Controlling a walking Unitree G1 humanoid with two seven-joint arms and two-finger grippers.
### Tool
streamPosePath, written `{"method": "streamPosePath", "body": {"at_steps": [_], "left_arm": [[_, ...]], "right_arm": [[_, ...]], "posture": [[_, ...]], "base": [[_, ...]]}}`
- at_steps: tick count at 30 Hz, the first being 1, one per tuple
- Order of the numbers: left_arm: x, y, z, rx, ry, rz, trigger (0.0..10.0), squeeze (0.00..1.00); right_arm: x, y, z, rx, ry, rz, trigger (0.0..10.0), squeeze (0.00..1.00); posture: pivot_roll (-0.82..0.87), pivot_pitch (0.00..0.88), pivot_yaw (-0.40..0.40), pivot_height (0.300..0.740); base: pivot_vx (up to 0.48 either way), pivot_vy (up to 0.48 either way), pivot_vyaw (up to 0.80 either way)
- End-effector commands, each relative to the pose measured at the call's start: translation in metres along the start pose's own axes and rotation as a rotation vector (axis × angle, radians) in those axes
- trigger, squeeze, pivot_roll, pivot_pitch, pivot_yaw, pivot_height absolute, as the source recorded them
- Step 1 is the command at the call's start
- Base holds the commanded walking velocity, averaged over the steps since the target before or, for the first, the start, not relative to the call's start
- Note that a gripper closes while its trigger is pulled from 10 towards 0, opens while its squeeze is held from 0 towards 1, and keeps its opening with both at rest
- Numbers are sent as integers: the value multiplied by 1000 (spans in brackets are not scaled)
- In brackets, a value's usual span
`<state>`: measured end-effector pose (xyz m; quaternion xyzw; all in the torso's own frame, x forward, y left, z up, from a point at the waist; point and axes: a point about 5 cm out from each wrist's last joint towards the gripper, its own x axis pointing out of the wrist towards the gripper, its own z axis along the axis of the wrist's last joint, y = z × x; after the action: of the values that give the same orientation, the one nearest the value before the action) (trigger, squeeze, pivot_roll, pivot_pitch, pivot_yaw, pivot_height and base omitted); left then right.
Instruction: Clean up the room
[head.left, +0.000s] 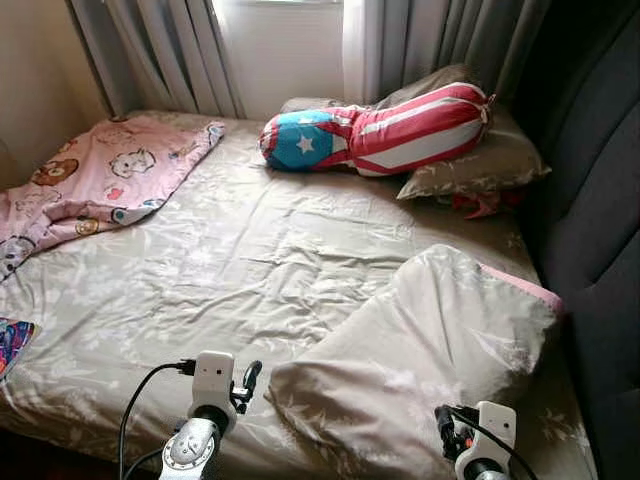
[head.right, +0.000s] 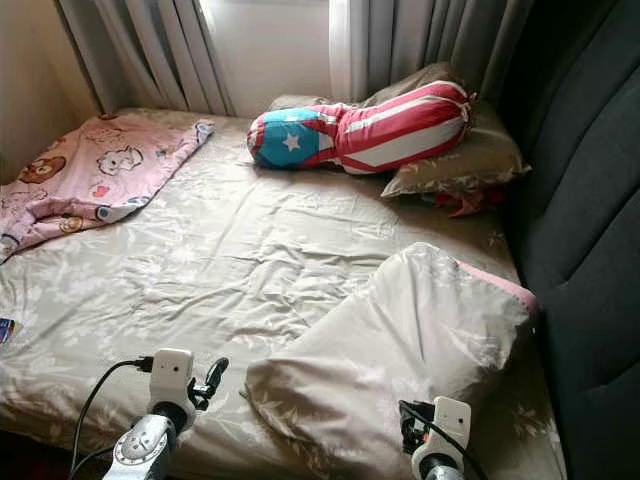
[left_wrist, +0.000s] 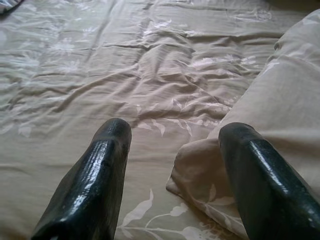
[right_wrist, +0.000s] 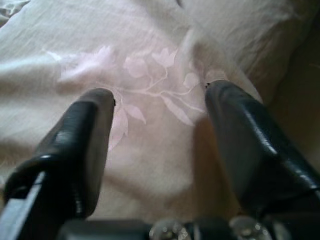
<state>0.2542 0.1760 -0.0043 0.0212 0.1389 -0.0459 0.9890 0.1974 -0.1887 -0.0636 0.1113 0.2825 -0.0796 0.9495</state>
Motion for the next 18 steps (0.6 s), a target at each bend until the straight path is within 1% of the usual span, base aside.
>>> {"method": "streamPosePath", "body": {"at_steps": [1, 4, 6, 7, 15, 18], "left_arm": [[-1, 1, -1, 5, 7, 1, 10000, 0], [-1, 1, 0, 5, 6, 0, 10000, 0], [-1, 1, -1, 5, 7, 0, 10000, 0], [-1, 1, 0, 5, 7, -1, 10000, 0], [-2, 2, 0, 6, 5, 0, 10000, 0], [-1, 1, 1, 4, -2, -3, 10000, 0]], "right_arm": [[-2, -5, -5, 5, 25, -15, 10000, 835], [-3, -6, -7, -3, 48, -22, 10000, 831], [-3, -6, -9, -11, 61, -31, 10000, 796], [-3, -6, -10, -16, 78, -38, 10000, 0], [0, -6, -8, -8, 98, -61, 10000, 0], [1, -7, -4, -13, 73, -59, 10000, 0]], "posture": [[-94, 0, -9, 723], [-94, 0, -9, 723], [-94, 0, -9, 723], [-92, 4, -9, 723], [-89, 8, -7, 723], [-90, 8, -7, 698]], "base": [[0, 0, 0], [0, 0, 0], [0, 0, 0], [0, 0, 0], [0, 0, 0], [0, 0, 0]]}}
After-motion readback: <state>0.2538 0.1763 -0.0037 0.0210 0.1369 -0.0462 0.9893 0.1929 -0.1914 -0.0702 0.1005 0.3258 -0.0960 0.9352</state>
